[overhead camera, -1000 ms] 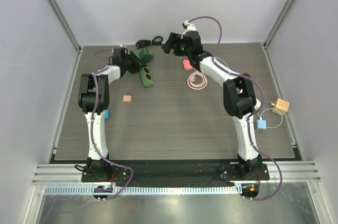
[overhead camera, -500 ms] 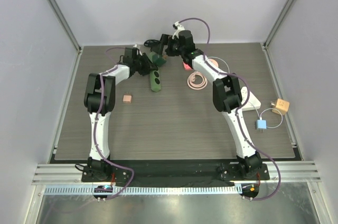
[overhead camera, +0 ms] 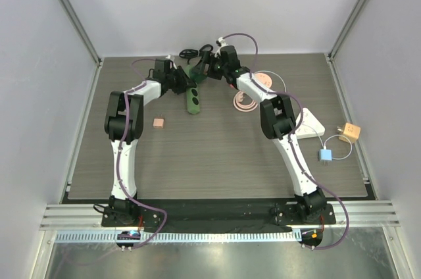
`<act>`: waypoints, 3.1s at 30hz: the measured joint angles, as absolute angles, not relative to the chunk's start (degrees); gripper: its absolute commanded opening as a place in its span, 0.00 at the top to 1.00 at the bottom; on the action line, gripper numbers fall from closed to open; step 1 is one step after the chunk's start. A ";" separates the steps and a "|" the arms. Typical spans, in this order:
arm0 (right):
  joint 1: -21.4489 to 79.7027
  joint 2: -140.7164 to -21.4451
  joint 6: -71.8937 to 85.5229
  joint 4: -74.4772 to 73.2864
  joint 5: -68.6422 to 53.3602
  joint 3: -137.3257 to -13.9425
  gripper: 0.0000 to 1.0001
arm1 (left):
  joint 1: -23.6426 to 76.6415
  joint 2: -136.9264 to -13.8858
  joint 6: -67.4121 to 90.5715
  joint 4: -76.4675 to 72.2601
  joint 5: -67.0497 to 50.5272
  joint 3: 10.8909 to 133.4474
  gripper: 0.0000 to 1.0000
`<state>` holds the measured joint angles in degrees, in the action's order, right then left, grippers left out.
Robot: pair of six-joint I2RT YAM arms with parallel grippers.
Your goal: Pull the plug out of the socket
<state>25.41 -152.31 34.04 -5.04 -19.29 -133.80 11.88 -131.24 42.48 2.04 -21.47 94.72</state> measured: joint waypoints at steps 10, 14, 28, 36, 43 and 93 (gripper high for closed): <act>25.82 -154.47 36.56 -3.75 -18.28 -134.85 0.57 | 11.88 -131.24 41.74 2.04 -21.39 94.72 1.00; 25.82 -154.47 36.73 -3.51 -17.61 -134.85 0.99 | 11.90 -131.24 41.56 3.27 -20.58 95.42 1.00; 22.44 -152.40 49.74 18.13 -25.10 -119.87 0.99 | 12.99 -131.24 42.74 5.87 -17.26 96.66 1.00; 21.80 -151.00 51.62 23.81 -25.98 -114.78 0.99 | 13.58 -131.24 42.59 7.92 -16.43 97.51 1.00; 24.01 -144.59 41.85 15.99 -16.51 -110.85 0.99 | 13.82 -131.24 41.87 8.47 -17.67 97.56 1.00; 25.85 -139.15 37.82 7.22 -10.72 -109.78 0.99 | 13.10 -130.30 38.98 7.99 -21.19 96.25 1.00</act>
